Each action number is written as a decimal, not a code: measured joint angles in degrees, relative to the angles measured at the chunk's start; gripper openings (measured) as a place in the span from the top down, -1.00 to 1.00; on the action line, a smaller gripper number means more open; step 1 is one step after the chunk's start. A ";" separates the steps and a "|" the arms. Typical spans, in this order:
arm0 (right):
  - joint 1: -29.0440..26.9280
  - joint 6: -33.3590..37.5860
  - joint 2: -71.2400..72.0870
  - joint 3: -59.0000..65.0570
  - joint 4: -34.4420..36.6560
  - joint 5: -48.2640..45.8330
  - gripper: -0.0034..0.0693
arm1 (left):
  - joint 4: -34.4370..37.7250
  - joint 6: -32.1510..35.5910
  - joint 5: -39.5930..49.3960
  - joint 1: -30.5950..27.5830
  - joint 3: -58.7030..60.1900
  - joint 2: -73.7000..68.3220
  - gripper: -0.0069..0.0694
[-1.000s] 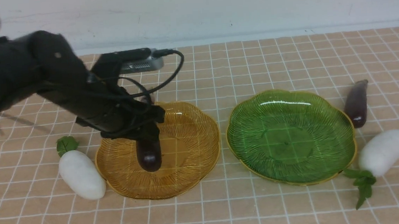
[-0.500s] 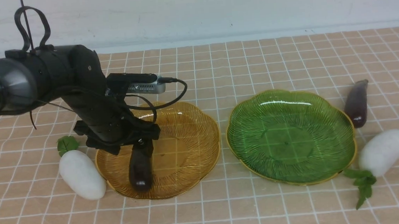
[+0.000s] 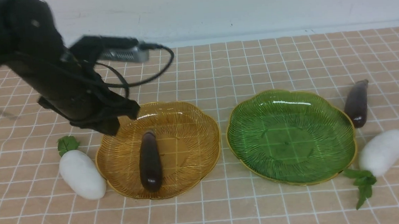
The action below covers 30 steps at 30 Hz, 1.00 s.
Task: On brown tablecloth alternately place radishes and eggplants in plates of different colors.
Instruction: 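Pick up the eggplant and place it on the yellow plate with the right gripper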
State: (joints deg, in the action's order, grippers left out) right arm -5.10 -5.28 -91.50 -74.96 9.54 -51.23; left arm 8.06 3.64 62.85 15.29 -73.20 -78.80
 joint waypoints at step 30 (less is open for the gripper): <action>0.00 0.92 -32.86 -19.97 4.81 5.66 -0.08 | 0.00 0.00 4.36 0.00 4.62 6.48 0.83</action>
State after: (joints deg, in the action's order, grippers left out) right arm -5.10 -4.36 -124.36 -94.93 14.34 -45.57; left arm 8.06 3.64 67.21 15.29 -68.58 -72.32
